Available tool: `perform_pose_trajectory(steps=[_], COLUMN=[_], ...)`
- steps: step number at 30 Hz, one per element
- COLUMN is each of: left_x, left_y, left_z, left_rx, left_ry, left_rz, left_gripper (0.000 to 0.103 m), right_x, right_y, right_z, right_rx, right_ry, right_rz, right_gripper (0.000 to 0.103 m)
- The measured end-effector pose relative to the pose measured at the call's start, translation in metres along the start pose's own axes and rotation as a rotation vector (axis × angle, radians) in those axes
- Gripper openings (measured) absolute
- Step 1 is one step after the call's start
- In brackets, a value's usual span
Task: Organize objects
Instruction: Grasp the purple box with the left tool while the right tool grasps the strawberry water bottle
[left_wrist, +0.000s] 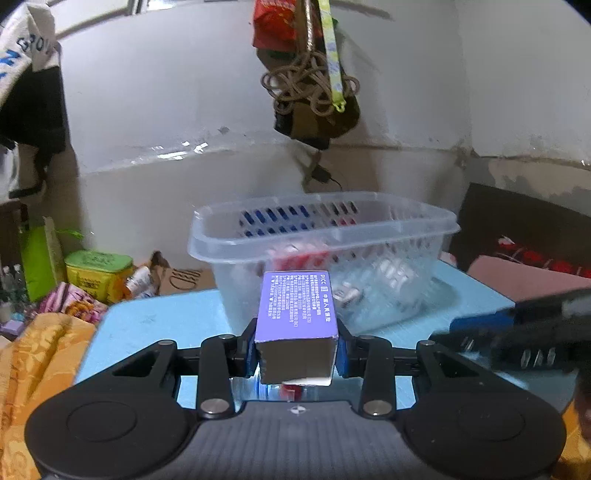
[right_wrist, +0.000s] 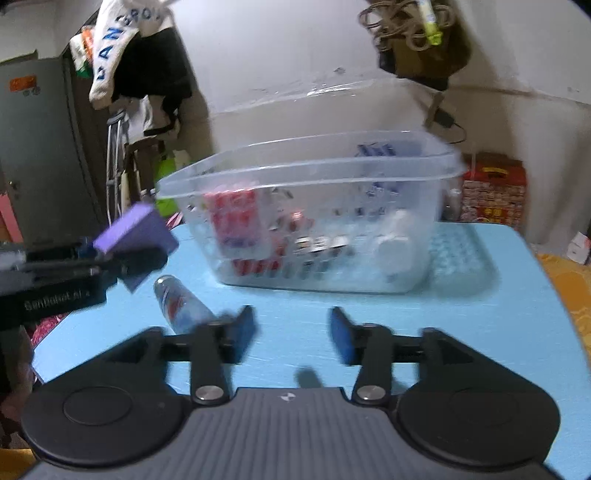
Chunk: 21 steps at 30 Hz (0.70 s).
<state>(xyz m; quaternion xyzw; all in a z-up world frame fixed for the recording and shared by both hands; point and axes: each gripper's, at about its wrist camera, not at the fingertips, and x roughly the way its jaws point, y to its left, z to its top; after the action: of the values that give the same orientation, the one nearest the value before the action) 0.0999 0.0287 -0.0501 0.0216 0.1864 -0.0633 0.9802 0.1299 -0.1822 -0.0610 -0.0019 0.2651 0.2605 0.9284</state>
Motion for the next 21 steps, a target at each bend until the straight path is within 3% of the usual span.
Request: perform_pose_trajectory(steps=[1,2,8,10,13,16,18,19,21], left_x=[-0.003,-0.005,-0.02,-0.021,-0.021,-0.023,-0.023,-0.023,-0.024], left_y=[0.005,0.012,0.082,0.102,0.116,0.114,0.111,0.11,0.108], left_z=[0.0,0.001,-0.01,-0.016,-0.023,-0.025,-0.025,-0.026,-0.028], left_rx=[0.0,-0.011,-0.147,-0.195,-0.227,-0.205,-0.187,-0.179,-0.167], left_ry=[-0.01,-0.015,-0.001,0.015,0.03,0.021,0.014,0.012,0.008], left_rz=[0.015,0.03,0.136,0.162,0.178,0.171,0.162,0.155,0.149], left_gripper=[0.042,0.042,0.042,0.042,0.042,0.042,0.042,0.042,0.042], right_x=[0.004,0.009,0.034,0.05,0.076,0.091,0.093,0.093,0.088], right_y=[0.007,0.015,0.079,0.103,0.123,0.123,0.124,0.123,0.121], right_z=[-0.001,-0.001,0.0,0.001,0.0,0.002,0.002,0.002,-0.001], right_rx=[0.001,0.003,-0.091,-0.16,-0.218,-0.172,-0.165,-0.167,-0.175], right_ry=[0.004,0.006,0.002,0.016,0.045,0.098,0.11,0.113,0.119], right_rz=[0.002,0.013,0.12,0.082,-0.03,-0.033,-0.047,-0.047,-0.042], right_gripper=[0.078,0.082,0.099,0.101,0.101,0.099,0.091,0.08,0.068])
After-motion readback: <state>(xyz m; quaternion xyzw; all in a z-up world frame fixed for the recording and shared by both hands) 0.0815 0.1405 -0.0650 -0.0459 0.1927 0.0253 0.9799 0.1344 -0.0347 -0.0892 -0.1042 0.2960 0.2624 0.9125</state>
